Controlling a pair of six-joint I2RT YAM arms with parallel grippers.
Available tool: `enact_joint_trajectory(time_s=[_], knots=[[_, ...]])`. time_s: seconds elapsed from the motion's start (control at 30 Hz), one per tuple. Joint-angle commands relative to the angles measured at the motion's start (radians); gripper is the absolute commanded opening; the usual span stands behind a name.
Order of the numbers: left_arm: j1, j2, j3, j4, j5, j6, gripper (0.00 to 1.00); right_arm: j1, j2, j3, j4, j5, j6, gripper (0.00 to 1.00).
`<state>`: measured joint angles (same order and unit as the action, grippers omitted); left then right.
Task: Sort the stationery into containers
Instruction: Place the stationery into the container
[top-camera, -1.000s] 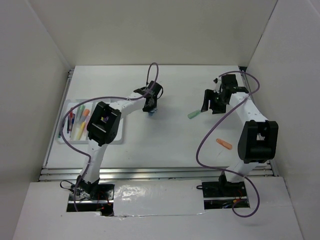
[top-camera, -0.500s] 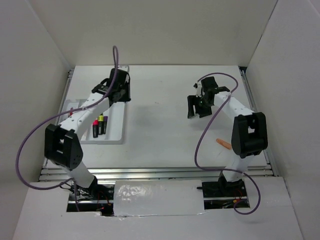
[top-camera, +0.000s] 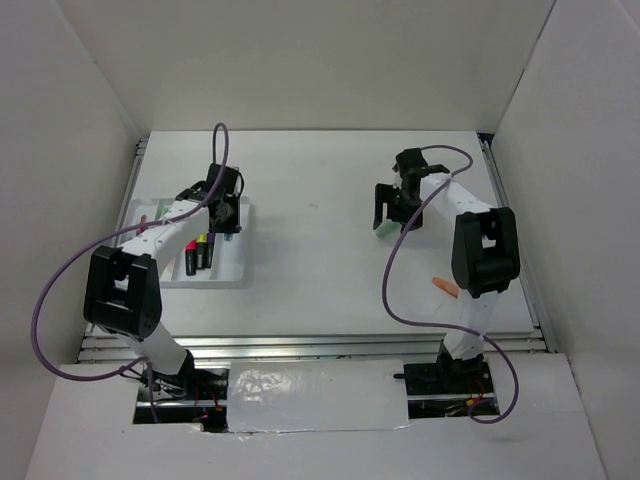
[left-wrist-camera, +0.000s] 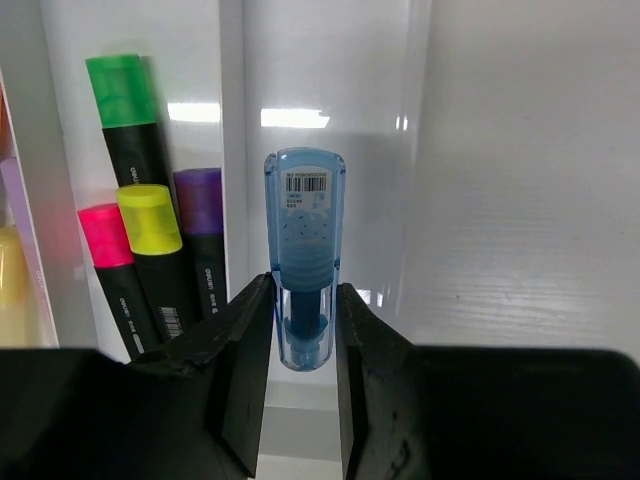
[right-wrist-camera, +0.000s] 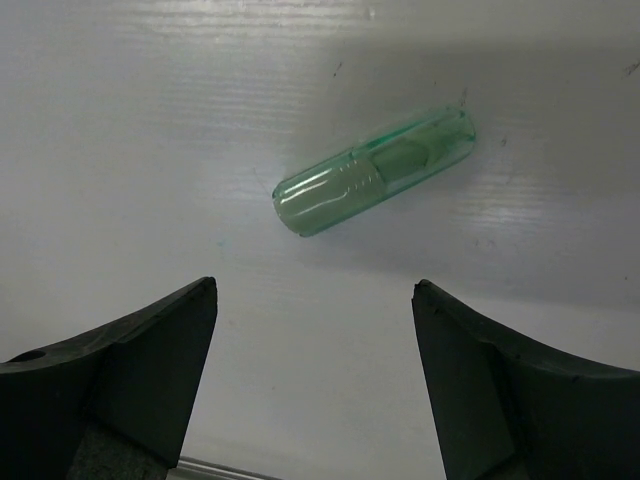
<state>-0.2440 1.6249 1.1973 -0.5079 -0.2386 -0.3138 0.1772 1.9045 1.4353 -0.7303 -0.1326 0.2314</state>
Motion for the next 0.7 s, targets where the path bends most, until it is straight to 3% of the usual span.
enact_joint_trajectory(time_s=[0.0, 0.27, 0.53, 0.67], knots=[[0.028, 0.029, 0.021, 0.011, -0.013, -0.002, 0.17, -0.002, 0.048, 0.073, -0.035, 0.018, 0.049, 0.85], [0.083, 0.065, 0.010, 0.025, 0.054, 0.010, 0.21, -0.018, 0.166, 0.149, -0.060, 0.005, 0.060, 0.84], [0.083, 0.105, 0.059, 0.002, 0.124, 0.053, 0.50, -0.013, 0.217, 0.208, -0.078, 0.039, 0.062, 0.74], [0.072, 0.087, 0.067, -0.001, 0.148, 0.056, 0.53, -0.005, 0.254, 0.258, -0.121, 0.057, 0.046, 0.62]])
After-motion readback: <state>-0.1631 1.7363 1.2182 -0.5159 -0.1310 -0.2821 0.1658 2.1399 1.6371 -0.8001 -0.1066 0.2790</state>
